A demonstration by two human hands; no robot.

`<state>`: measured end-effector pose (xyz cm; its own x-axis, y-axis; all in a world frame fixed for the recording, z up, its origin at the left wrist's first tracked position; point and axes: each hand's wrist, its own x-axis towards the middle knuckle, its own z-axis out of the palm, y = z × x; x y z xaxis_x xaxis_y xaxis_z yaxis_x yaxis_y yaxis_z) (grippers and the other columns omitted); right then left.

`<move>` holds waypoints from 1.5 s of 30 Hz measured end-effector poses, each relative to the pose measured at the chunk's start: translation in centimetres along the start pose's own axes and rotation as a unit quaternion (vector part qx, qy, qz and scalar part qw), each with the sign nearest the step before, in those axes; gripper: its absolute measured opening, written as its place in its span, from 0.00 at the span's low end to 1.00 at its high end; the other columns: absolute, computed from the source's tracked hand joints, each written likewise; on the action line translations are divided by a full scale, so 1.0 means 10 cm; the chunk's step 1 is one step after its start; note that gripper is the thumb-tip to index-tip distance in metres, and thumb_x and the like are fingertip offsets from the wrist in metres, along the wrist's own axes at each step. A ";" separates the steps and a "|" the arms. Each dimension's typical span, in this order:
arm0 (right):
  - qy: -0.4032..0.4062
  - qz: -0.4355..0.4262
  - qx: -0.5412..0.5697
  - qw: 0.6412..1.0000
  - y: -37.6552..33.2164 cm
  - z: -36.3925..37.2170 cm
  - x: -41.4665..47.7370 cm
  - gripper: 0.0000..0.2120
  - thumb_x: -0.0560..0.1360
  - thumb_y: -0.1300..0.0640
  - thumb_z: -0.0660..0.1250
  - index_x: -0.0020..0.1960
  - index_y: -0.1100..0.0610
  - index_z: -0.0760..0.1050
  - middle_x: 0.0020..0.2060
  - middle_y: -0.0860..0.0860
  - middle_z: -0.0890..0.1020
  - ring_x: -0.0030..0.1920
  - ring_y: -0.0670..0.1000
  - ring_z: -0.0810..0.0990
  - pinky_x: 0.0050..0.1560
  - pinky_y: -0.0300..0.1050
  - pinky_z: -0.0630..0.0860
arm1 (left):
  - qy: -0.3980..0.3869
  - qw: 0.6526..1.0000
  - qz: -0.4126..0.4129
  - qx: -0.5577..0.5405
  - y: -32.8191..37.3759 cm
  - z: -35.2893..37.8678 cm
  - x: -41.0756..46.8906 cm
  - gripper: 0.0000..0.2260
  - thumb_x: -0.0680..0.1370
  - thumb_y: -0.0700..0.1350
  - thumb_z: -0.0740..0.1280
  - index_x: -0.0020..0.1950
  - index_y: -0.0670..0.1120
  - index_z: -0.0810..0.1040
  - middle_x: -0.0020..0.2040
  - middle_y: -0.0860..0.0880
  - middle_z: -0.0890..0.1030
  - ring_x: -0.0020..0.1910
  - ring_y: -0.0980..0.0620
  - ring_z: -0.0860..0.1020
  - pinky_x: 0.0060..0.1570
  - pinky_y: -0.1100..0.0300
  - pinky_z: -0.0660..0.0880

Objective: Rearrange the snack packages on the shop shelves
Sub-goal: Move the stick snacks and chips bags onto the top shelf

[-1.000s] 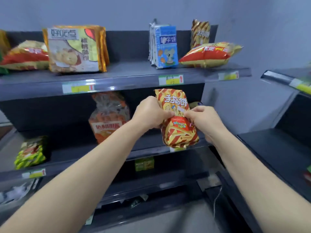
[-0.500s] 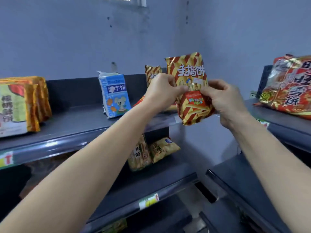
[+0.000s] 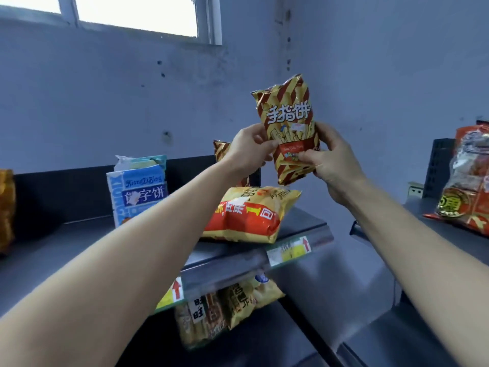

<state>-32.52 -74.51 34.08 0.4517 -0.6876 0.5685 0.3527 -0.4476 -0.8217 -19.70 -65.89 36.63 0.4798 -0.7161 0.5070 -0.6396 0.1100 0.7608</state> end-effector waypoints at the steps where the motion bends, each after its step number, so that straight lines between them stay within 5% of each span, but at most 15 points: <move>1: 0.001 -0.004 -0.011 1.000 0.06 0.01 0.11 0.25 0.72 0.70 0.67 0.65 0.52 0.69 0.55 0.46 0.76 0.50 0.47 0.79 0.39 0.35 0.76 | -0.006 1.000 -0.005 0.013 -0.03 -0.01 0.07 0.02 0.79 0.45 0.64 0.50 0.49 0.73 0.52 0.43 0.81 0.49 0.46 0.82 0.51 0.51 0.80; 4: -0.016 0.004 -0.027 1.000 0.23 0.05 0.40 0.27 0.71 0.68 0.69 0.66 0.52 0.66 0.55 0.51 0.74 0.51 0.48 0.78 0.41 0.38 0.76 | -0.020 0.998 -0.035 0.047 -0.14 -0.02 0.23 0.07 0.80 0.45 0.62 0.57 0.50 0.70 0.51 0.45 0.81 0.45 0.50 0.82 0.48 0.56 0.80; 8: -0.097 0.078 -0.003 0.992 0.44 0.14 0.68 0.25 0.73 0.70 0.66 0.67 0.55 0.65 0.47 0.51 0.76 0.39 0.46 0.76 0.23 0.31 0.69 | -0.026 0.990 -0.090 0.103 -0.34 -0.05 0.42 0.14 0.80 0.43 0.61 0.65 0.51 0.67 0.56 0.45 0.80 0.48 0.47 0.82 0.49 0.52 0.81; 11: -0.168 0.143 -0.006 0.975 0.65 0.21 0.85 0.23 0.76 0.68 0.63 0.68 0.56 0.64 0.55 0.57 0.76 0.39 0.47 0.75 0.19 0.30 0.67 | -0.028 0.980 -0.144 0.133 -0.51 -0.08 0.47 0.19 0.80 0.42 0.62 0.70 0.51 0.63 0.60 0.46 0.78 0.52 0.49 0.80 0.48 0.55 0.79; 16: -0.276 0.212 -0.062 0.935 1.00 0.35 0.98 0.21 0.77 0.63 0.64 0.68 0.55 0.66 0.58 0.54 0.77 0.55 0.52 0.77 0.35 0.41 0.74 | -0.046 0.944 -0.228 0.234 -0.72 -0.14 0.45 0.18 0.78 0.43 0.64 0.68 0.47 0.67 0.61 0.47 0.77 0.58 0.49 0.77 0.59 0.54 0.74; 19: -0.302 0.235 -0.067 0.922 1.13 0.42 1.02 0.22 0.76 0.61 0.66 0.69 0.55 0.66 0.58 0.54 0.77 0.60 0.55 0.76 0.55 0.55 0.78 | -0.047 0.924 -0.254 0.282 -0.78 -0.14 0.44 0.15 0.79 0.45 0.64 0.65 0.45 0.71 0.61 0.47 0.77 0.58 0.51 0.76 0.59 0.56 0.72; 24: -0.309 0.251 -0.062 0.915 1.13 0.45 1.03 0.22 0.77 0.60 0.65 0.69 0.55 0.65 0.60 0.56 0.76 0.61 0.56 0.75 0.41 0.51 0.78 | -0.017 0.923 -0.259 0.284 -0.86 -0.11 0.48 0.15 0.79 0.47 0.63 0.64 0.45 0.71 0.60 0.48 0.78 0.58 0.50 0.76 0.56 0.57 0.72; 28: -0.312 0.256 -0.070 0.912 1.12 0.44 1.03 0.25 0.77 0.59 0.66 0.72 0.55 0.63 0.62 0.55 0.76 0.63 0.56 0.74 0.58 0.59 0.76 | 0.005 0.922 -0.263 0.286 -0.89 -0.09 0.48 0.14 0.79 0.47 0.64 0.63 0.45 0.72 0.60 0.48 0.78 0.52 0.53 0.76 0.51 0.60 0.72; 31: -0.287 0.219 -0.093 0.928 1.04 0.42 1.00 0.26 0.77 0.60 0.66 0.73 0.57 0.63 0.65 0.56 0.74 0.65 0.55 0.72 0.60 0.51 0.73 | 0.039 0.917 -0.247 0.310 -0.86 -0.10 0.45 0.15 0.78 0.48 0.64 0.63 0.45 0.72 0.59 0.48 0.78 0.49 0.54 0.75 0.48 0.60 0.72; 36: -0.210 0.053 -0.099 0.971 0.66 0.44 0.86 0.17 0.76 0.61 0.67 0.64 0.59 0.72 0.58 0.55 0.78 0.55 0.52 0.77 0.48 0.42 0.77 | 0.143 0.917 -0.150 0.341 -0.60 -0.16 0.30 0.13 0.79 0.47 0.64 0.61 0.44 0.74 0.58 0.45 0.78 0.49 0.51 0.75 0.52 0.55 0.76; 41: -0.246 -0.062 -0.087 0.963 0.27 0.55 0.53 0.15 0.75 0.58 0.68 0.61 0.57 0.77 0.54 0.49 0.81 0.55 0.47 0.79 0.55 0.41 0.75 | 0.199 0.926 -0.084 0.310 -0.25 -0.25 -0.09 0.12 0.78 0.47 0.65 0.59 0.45 0.76 0.52 0.46 0.82 0.48 0.51 0.78 0.48 0.59 0.74; 45: -0.274 -0.102 -0.082 0.953 0.05 0.66 0.14 0.15 0.74 0.57 0.68 0.61 0.56 0.77 0.55 0.48 0.81 0.56 0.44 0.78 0.56 0.34 0.71 | 0.233 0.933 -0.076 0.265 -0.09 -0.40 -0.63 0.08 0.76 0.45 0.66 0.54 0.45 0.78 0.45 0.44 0.83 0.46 0.46 0.81 0.52 0.50 0.77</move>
<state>-26.32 -71.88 34.75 0.7638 -0.1944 0.6155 0.3668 -0.6540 -0.6617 -19.77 -58.68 34.38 0.7187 -0.3043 0.6252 -0.6911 -0.4119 0.5940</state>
